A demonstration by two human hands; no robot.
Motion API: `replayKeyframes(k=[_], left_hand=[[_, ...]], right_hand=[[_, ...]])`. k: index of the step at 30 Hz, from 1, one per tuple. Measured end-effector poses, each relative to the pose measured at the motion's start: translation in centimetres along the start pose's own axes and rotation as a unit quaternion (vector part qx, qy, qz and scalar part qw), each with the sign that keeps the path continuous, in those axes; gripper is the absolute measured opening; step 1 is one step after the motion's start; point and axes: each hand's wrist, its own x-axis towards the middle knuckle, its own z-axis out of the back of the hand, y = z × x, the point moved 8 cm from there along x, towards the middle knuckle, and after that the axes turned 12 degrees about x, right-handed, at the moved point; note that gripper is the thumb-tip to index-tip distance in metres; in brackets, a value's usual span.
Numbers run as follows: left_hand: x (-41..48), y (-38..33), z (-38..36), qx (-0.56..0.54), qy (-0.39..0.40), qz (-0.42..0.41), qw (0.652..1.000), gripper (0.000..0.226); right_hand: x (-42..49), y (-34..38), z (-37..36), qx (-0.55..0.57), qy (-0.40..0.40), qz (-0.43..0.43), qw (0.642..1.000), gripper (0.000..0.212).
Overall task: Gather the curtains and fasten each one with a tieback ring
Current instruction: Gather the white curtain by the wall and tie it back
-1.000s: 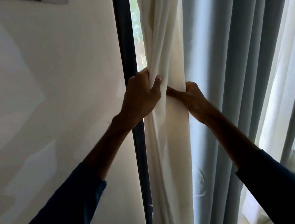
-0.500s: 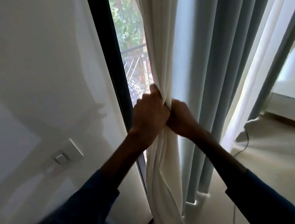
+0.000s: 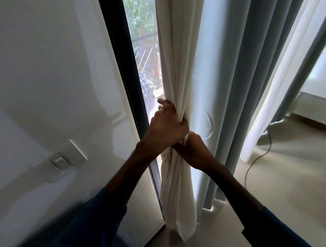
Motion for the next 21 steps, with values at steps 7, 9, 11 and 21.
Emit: replayKeyframes(k=[7,9,11,21], left_hand=[[-1.6,4.5,-0.9,0.018,0.055,-0.039,0.998,0.065],[-2.0,6.3,-1.7,0.045,0.026,-0.019,0.998,0.055],[-2.2,7.4,-3.1,0.046,0.023,-0.008,0.999,0.043],[-3.7,5.7,-7.9,-0.080,-0.063,-0.018,0.995,0.035]], right_hand=[[0.1,-0.6,1.2,-0.044,-0.014,-0.032,0.998,0.041],[0.1,-0.8,1.3,-0.020,-0.015,-0.069,0.997,0.040],[0.1,-0.5,1.1,-0.008,-0.012,-0.078,0.997,0.049],[-0.4,-1.6,2.3,-0.057,-0.065,-0.113,0.990,0.048]])
